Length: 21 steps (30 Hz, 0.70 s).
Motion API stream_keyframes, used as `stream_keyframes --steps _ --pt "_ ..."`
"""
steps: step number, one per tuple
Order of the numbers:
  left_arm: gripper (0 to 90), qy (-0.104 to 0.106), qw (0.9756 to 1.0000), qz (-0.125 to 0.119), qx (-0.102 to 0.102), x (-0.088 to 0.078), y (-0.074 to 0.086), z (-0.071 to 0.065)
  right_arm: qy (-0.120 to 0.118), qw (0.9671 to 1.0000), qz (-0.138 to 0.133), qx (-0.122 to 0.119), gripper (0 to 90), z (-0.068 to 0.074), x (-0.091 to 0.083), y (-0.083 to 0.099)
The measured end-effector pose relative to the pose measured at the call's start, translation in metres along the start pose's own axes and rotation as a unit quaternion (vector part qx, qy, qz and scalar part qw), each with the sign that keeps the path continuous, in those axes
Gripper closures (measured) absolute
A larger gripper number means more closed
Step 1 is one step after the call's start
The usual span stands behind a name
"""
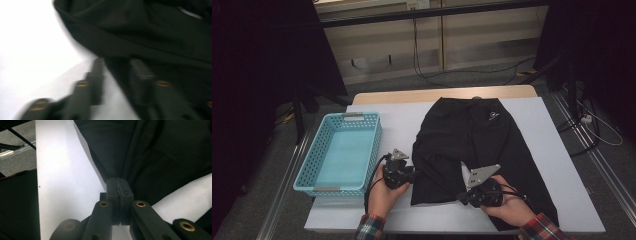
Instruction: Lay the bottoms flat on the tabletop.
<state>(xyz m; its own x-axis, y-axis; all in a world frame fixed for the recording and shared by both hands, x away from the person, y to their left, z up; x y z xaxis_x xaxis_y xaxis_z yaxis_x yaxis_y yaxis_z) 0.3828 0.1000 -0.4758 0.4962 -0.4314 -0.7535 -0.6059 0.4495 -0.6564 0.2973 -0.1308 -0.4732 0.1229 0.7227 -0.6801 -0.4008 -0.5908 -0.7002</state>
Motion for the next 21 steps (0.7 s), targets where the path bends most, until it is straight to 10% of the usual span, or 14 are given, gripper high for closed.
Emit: stream_keyframes --steps 4,21 --pt "88.0 0.031 0.9994 0.012 -0.013 0.002 -0.001 -0.005 0.002 1.0000 -0.001 0.001 90.0 0.000 0.001 0.000" --pt "89.6 0.042 0.9983 0.012 -0.038 -0.036 0.007 0.003 -0.013 0.9998 -0.015 -0.002 90.0 0.007 0.002 -0.005"
Point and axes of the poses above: each handheld gripper's, and its own axes: x roughly forward along the jaws, y roughly out of its underside, z roughly to its left, the point moved 4 cm from there along x, roughly forward along the jaws, and after that the axes turned 8 degrees about -y, right-handed, at the moved point
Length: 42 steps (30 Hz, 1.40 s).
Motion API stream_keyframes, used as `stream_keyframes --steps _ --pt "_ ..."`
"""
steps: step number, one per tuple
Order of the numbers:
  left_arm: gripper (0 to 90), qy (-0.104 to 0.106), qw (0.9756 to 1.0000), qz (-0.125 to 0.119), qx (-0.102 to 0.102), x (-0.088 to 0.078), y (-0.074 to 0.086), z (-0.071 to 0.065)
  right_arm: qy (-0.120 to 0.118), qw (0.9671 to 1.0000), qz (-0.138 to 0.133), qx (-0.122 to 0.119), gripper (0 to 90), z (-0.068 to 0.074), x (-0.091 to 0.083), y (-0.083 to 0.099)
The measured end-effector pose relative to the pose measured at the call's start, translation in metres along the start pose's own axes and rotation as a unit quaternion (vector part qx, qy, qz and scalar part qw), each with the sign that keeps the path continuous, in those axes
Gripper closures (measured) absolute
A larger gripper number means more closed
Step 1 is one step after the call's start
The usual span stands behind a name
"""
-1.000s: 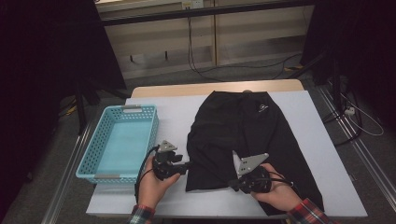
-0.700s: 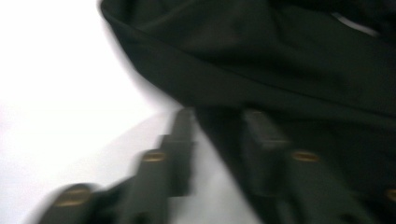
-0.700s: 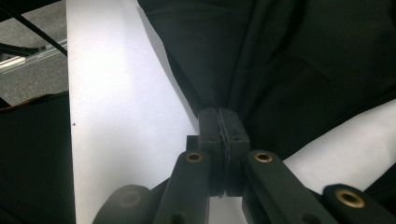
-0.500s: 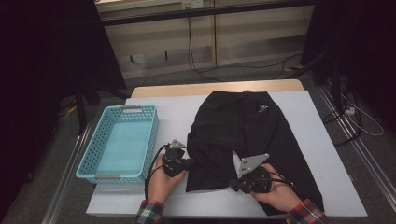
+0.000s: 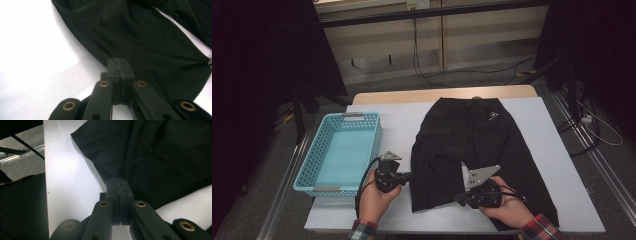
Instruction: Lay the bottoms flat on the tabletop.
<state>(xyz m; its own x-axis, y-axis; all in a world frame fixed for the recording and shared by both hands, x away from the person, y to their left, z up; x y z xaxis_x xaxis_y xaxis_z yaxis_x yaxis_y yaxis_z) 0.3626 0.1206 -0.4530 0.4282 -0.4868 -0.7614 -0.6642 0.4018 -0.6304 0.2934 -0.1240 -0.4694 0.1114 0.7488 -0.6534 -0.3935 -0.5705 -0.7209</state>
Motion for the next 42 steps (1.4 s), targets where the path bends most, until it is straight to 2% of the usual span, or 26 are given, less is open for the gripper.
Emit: stream_keyframes --steps 8,12,18,21,25,28,31,33,36,37,38,39,41,42 --pt "89.5 -0.005 0.9996 -0.014 -0.022 -0.009 0.000 0.009 -0.026 0.9995 0.004 -0.017 90.0 0.015 0.008 -0.007" --pt "89.3 -0.007 0.9998 -0.002 -0.016 -0.005 0.003 0.009 -0.040 0.9988 0.007 -0.027 90.0 0.022 0.010 -0.010" --pt "89.1 -0.002 0.9999 -0.002 -0.012 0.000 0.000 0.005 -0.050 0.9985 0.006 -0.024 90.0 0.026 0.010 -0.009" --pt "89.1 -0.003 0.9999 -0.006 -0.011 0.000 -0.002 0.004 -0.050 0.9985 0.002 -0.024 90.0 0.027 0.011 -0.010" --pt "89.1 -0.008 0.9998 -0.016 -0.010 -0.002 -0.005 0.006 -0.066 0.9975 0.004 -0.025 90.0 0.033 0.013 -0.010" --pt "89.1 -0.011 0.9997 -0.021 -0.010 -0.002 -0.006 0.007 -0.074 0.9970 -0.007 -0.023 90.0 0.037 0.012 -0.013" --pt "89.0 -0.013 0.9998 -0.015 -0.002 0.000 -0.005 0.006 -0.049 0.9985 -0.011 -0.023 86.2 0.032 0.009 -0.014" --pt "89.0 -0.019 0.9997 -0.018 -0.003 0.002 -0.006 0.007 -0.041 0.9989 -0.020 -0.014 76.2 0.026 0.005 -0.013" --pt "89.0 -0.023 0.9996 -0.016 -0.003 0.005 -0.007 0.008 -0.016 0.9992 -0.036 -0.001 66.3 0.013 -0.002 -0.014" --pt "88.9 -0.024 0.9996 -0.013 -0.001 0.006 -0.007 0.009 -0.003 0.9991 -0.042 0.008 61.9 0.009 -0.005 -0.014" --pt "88.9 -0.027 0.9996 -0.013 -0.001 0.007 -0.007 0.010 0.010 0.9988 -0.046 0.016 61.6 0.004 -0.006 -0.014" --pt "88.8 -0.029 0.9994 -0.017 -0.001 0.007 -0.007 0.011 0.025 0.9986 -0.043 0.017 60.8 -0.001 -0.007 -0.014" --pt "88.6 -0.031 0.9992 -0.023 -0.006 0.009 -0.008 0.012 0.052 0.9972 -0.038 0.039 56.7 -0.011 -0.005 -0.011" --pt "88.6 -0.031 0.9993 -0.023 -0.002 0.009 -0.009 0.012 0.062 0.9966 -0.030 0.044 56.9 -0.016 -0.002 -0.010"
Point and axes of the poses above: each handheld gripper's, and its own axes: x roughly forward along the jaws, y roughly out of its underside, z roughly to its left, the point moved 4 cm from there along x, roughly forward along the jaws, and after that the axes turned 8 degrees about -y, right-handed, at the moved point
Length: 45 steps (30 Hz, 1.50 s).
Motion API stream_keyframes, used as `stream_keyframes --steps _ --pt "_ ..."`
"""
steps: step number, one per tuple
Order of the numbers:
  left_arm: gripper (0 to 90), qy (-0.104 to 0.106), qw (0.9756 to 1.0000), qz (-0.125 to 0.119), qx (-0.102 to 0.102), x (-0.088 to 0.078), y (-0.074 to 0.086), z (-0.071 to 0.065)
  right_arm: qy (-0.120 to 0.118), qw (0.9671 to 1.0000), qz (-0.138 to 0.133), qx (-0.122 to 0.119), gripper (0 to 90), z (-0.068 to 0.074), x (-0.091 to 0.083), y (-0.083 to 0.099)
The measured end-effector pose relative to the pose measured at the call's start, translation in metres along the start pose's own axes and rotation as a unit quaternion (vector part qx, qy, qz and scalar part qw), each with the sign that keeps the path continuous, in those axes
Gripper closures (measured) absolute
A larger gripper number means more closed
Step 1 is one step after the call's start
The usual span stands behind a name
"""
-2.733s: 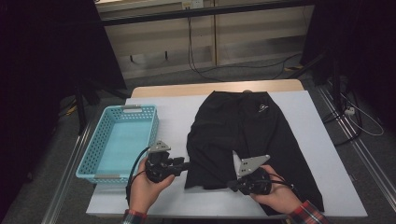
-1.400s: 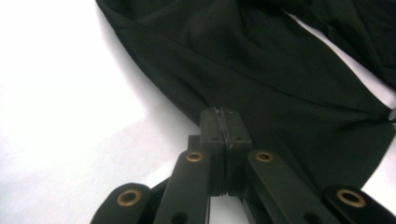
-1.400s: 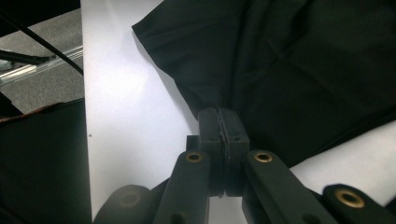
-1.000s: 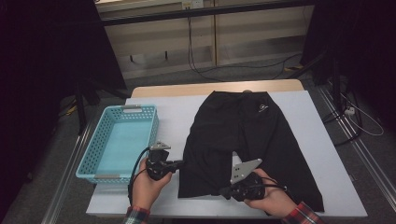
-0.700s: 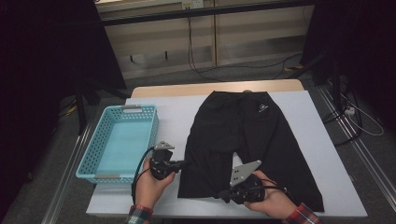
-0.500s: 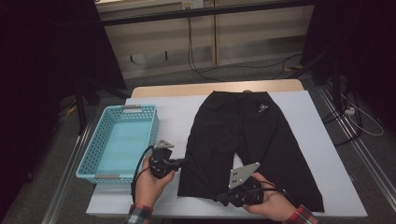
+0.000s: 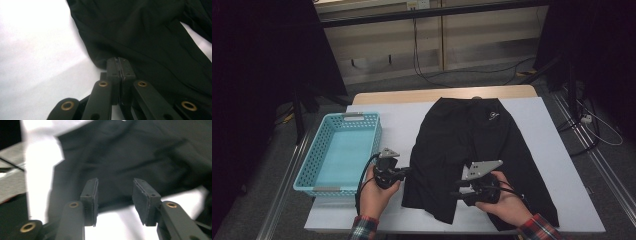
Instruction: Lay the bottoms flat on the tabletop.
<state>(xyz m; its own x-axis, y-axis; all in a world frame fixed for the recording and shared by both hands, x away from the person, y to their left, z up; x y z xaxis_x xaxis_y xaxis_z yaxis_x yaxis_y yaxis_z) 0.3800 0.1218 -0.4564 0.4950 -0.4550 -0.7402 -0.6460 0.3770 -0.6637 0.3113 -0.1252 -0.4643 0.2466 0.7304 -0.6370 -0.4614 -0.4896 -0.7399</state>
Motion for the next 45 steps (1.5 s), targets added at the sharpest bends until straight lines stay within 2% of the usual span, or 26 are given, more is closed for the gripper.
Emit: stream_keyframes --steps 2,4,7,8,11,12,13,15,17,20,23,25,28,30,31,32,33,36,39,43,45 --pt "88.6 0.001 1.0000 0.001 -0.001 0.002 0.000 -0.001 0.021 0.9997 0.013 0.002 57.6 -0.006 0.007 0.001" --pt "88.4 0.001 1.0000 0.003 0.002 0.002 0.000 -0.001 0.021 0.9994 0.029 0.000 63.3 -0.007 0.015 0.001" --pt "87.5 0.001 1.0000 0.004 0.004 0.004 0.002 0.000 0.044 0.9977 0.042 -0.029 84.0 -0.008 0.018 -0.001" --pt "87.2 -0.001 1.0000 0.003 0.006 0.004 0.002 0.000 0.045 0.9978 0.041 -0.027 89.6 -0.009 0.018 -0.002" --pt "86.9 -0.001 1.0000 0.003 0.004 0.005 0.003 0.000 0.039 0.9984 0.037 -0.019 90.0 -0.016 0.015 0.000" --pt "85.5 -0.002 1.0000 0.001 0.007 0.005 0.003 0.001 0.043 0.9982 0.036 -0.018 90.0 -0.019 0.013 0.000" --pt "82.4 -0.004 0.9999 -0.003 0.009 0.004 0.004 0.001 0.044 0.9983 0.034 -0.014 90.0 -0.021 0.010 0.001" --pt "70.0 -0.005 1.0000 -0.005 0.006 0.003 0.006 0.001 0.043 0.9987 0.028 -0.006 90.0 -0.024 0.005 0.003" --pt "64.8 -0.003 1.0000 -0.004 0.008 0.000 0.009 0.001 0.047 0.9985 0.028 -0.006 90.0 -0.026 0.002 0.006" --pt "49.7 -0.011 0.9998 -0.007 0.016 -0.005 0.014 -0.002 0.053 0.9981 0.029 -0.008 90.0 -0.028 -0.002 0.009" --pt "48.2 -0.014 0.9997 0.000 0.018 -0.008 0.019 -0.003 0.055 0.9980 0.029 -0.010 90.0 -0.029 -0.004 0.011" --pt "51.1 -0.007 0.9998 0.013 0.016 -0.007 0.023 -0.004 0.058 0.9978 0.029 -0.012 89.0 -0.029 -0.005 0.012" --pt "62.6 0.001 0.9989 0.042 0.022 -0.005 0.027 -0.008 0.067 0.9974 0.025 -0.013 77.0 -0.027 -0.006 0.013" --pt "64.7 -0.003 0.9987 0.045 0.023 -0.004 0.027 -0.010 0.065 0.9976 0.017 -0.012 70.2 -0.025 -0.008 0.011" --pt "68.0 0.004 0.9984 0.054 0.018 -0.005 0.026 -0.010 0.064 0.9978 0.013 -0.012 67.2 -0.023 -0.009 0.010" --pt "76.0 0.018 0.9977 0.064 0.008 -0.005 0.027 -0.012 0.062 0.9979 0.010 -0.013 66.1 -0.022 -0.010 0.009" --pt "84.1 0.020 0.9977 0.064 0.007 -0.004 0.028 -0.013 0.060 0.9981 0.008 -0.015 64.2 -0.019 -0.010 0.008" --pt "88.6 0.020 0.9971 0.072 0.011 -0.004 0.027 -0.014 0.052 0.9983 0.005 -0.024 61.0 -0.011 -0.009 0.006" --pt "89.2 0.018 0.9973 0.069 0.015 -0.004 0.024 -0.015 0.039 0.9986 0.009 -0.034 59.7 -0.002 -0.006 0.005" --pt "89.4 0.021 0.9987 0.046 -0.007 -0.012 0.016 -0.008 0.018 0.9989 0.013 -0.042 58.9 0.008 -0.003 0.005" --pt "89.3 0.025 0.9987 0.042 -0.011 -0.015 0.016 -0.005 0.013 0.9989 0.018 -0.042 58.8 0.010 0.000 0.007"
Point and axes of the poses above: each handheld gripper's, and its own axes: x roughly forward along the jaws, y roughly out of its underside, z roughly to its left, the point moved 4 cm from there along x, roughly forward along the jaws, and after that the axes turned 8 degrees about -y, right-handed, at the moved point
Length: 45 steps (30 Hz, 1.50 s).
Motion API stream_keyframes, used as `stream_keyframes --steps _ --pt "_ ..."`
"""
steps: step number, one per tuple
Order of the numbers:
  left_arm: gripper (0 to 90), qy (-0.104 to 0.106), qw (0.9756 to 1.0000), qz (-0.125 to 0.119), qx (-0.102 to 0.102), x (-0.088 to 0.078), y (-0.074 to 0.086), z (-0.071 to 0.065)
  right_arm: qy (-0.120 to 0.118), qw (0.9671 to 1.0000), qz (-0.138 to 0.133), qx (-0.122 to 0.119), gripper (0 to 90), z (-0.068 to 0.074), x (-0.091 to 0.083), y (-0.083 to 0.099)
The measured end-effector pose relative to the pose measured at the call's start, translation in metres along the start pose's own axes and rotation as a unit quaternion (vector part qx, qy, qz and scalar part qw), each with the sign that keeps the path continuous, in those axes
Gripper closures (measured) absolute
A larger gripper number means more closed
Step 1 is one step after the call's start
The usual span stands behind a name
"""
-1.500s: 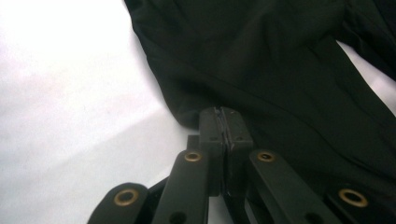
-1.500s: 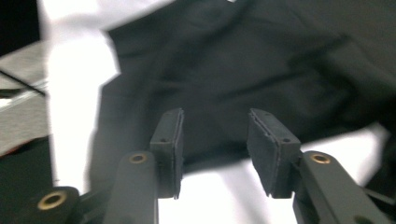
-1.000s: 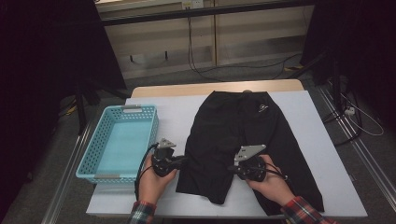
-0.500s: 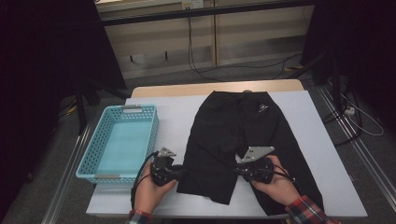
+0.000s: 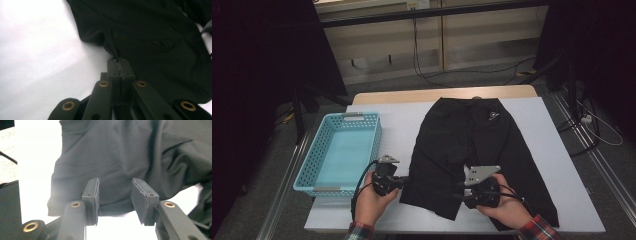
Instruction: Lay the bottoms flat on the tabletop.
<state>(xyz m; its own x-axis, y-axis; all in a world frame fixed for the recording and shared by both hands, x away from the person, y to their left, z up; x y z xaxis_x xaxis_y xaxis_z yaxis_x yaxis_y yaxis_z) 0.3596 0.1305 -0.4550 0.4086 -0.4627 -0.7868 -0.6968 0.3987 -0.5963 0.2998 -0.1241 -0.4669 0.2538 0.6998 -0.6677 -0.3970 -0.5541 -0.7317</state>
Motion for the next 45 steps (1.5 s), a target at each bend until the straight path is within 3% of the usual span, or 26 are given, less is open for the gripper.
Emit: stream_keyframes --steps 4,8,11,14,17,21,27,30,32,35,39,43,45 --pt "89.1 0.012 0.9998 0.000 -0.014 -0.004 0.000 0.006 0.000 0.9998 0.018 -0.006 58.9 -0.001 0.003 0.005" --pt "89.1 0.000 0.9996 -0.022 -0.017 -0.009 -0.003 0.010 0.013 0.9990 0.040 -0.015 59.7 -0.005 0.002 0.011" --pt "88.8 0.004 0.9997 -0.017 -0.017 0.000 -0.001 0.009 0.012 0.9993 0.036 -0.002 59.7 -0.009 0.000 0.013" --pt "88.4 0.006 0.9999 -0.005 -0.014 0.007 0.001 0.009 0.018 0.9993 0.033 -0.005 59.7 -0.008 -0.002 0.011" --pt "88.2 0.005 0.9999 -0.011 -0.012 0.008 -0.002 0.007 -0.001 1.0000 0.007 0.002 59.0 -0.002 -0.001 0.003" --pt "88.3 0.007 0.9999 -0.009 -0.009 0.008 -0.003 0.006 -0.033 0.9994 -0.008 -0.002 57.7 0.014 0.005 -0.007" --pt "87.8 0.002 1.0000 -0.005 -0.004 0.009 -0.001 0.005 -0.068 0.9970 0.015 -0.035 59.9 0.034 0.019 -0.007" --pt "87.6 -0.004 1.0000 -0.002 -0.003 0.009 0.000 0.005 -0.064 0.9959 0.036 -0.053 67.7 0.032 0.023 -0.002" --pt "85.8 -0.011 0.9999 -0.008 0.000 0.009 0.000 0.005 -0.064 0.9960 0.039 -0.050 71.4 0.031 0.020 -0.001" --pt "71.6 -0.028 0.9992 -0.021 0.017 0.011 0.000 0.008 -0.054 0.9966 0.035 -0.051 66.9 0.027 0.017 -0.001" --pt "43.9 -0.044 0.9967 -0.057 0.036 0.012 -0.006 0.009 -0.035 0.9987 -0.004 -0.037 52.0 0.027 0.019 -0.011" --pt "29.0 -0.054 0.9929 -0.090 0.056 0.009 -0.012 0.011 -0.034 0.9984 -0.043 -0.017 49.9 0.029 0.028 -0.025" --pt "25.4 -0.059 0.9923 -0.095 0.053 0.008 -0.013 0.014 -0.040 0.9973 -0.060 -0.010 52.9 0.031 0.034 -0.031"
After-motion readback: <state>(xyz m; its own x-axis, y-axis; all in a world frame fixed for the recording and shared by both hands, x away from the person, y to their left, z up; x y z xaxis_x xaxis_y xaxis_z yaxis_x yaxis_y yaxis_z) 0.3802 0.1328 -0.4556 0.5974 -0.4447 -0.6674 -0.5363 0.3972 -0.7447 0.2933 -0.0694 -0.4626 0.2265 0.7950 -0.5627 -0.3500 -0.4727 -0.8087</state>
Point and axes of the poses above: each handheld gripper's, and its own axes: x roughly forward along the jaws, y roughly out of its underside, z roughly to its left, the point moved 4 cm from there along x, roughly forward along the jaws, and after that the axes turned 8 degrees about -y, right-handed, at the moved point
